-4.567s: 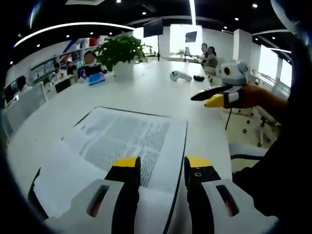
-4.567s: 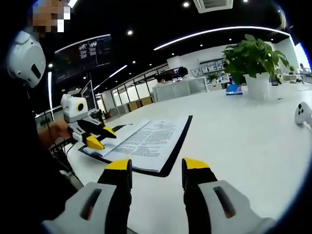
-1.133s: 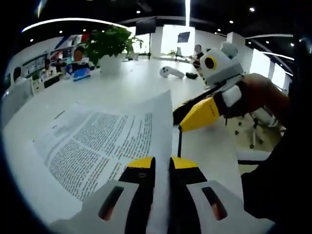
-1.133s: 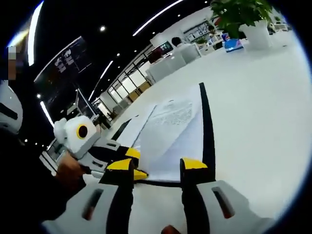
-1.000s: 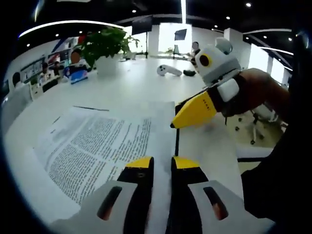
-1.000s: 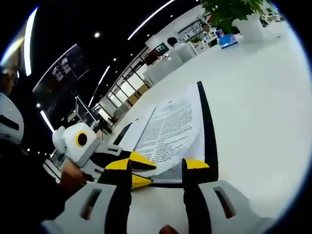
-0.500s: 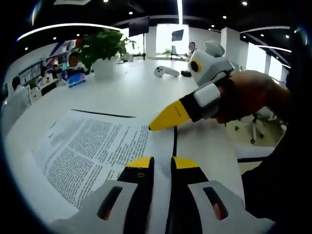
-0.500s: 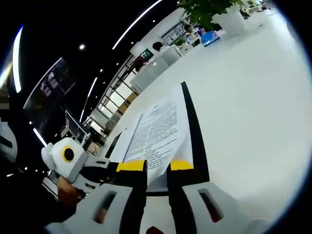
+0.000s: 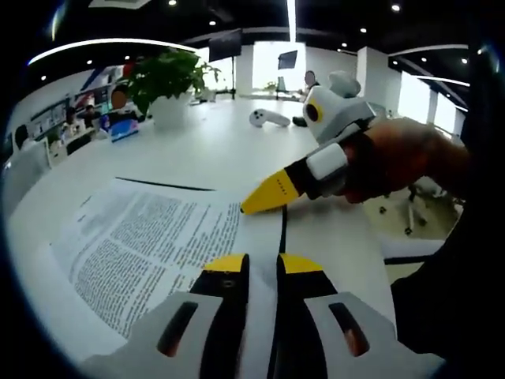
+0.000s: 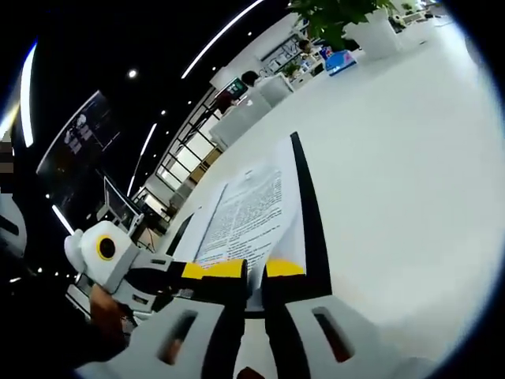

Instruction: Flip through the bound document one page at a time

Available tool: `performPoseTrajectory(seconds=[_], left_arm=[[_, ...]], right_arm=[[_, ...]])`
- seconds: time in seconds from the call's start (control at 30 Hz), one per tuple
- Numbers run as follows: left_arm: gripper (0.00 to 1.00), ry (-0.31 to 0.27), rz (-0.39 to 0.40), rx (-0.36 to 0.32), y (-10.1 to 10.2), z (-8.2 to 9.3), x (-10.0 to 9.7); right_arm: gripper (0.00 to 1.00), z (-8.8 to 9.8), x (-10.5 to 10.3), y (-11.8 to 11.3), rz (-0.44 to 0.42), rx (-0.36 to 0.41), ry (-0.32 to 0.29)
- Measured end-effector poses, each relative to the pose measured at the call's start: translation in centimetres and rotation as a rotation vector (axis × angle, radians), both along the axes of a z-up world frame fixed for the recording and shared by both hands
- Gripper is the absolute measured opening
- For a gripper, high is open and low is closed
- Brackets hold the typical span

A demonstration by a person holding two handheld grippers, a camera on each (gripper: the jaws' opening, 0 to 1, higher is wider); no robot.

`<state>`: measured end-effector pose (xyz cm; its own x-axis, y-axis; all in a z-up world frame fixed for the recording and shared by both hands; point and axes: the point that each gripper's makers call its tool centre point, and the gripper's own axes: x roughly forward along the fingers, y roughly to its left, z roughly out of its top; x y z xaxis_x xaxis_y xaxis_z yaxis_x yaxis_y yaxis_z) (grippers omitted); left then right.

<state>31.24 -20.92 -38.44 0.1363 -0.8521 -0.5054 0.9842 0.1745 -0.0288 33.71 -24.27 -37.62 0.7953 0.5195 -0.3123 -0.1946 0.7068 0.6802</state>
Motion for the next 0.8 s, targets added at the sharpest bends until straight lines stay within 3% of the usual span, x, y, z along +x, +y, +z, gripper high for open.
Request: performPoseTrajectory(seconds=[0.4, 0.8], left_arm=[[0.17, -0.003, 0.001, -0.003, -0.06, -0.04, 0.01], [0.17, 0.002, 0.002, -0.010, -0.06, -0.02, 0.04]], right_arm=[[0.06, -0.10, 0.00, 0.04, 0.013, -0.011, -0.010], [0.04, -0.20, -0.01, 0.15, 0.018, -0.073, -0.051]])
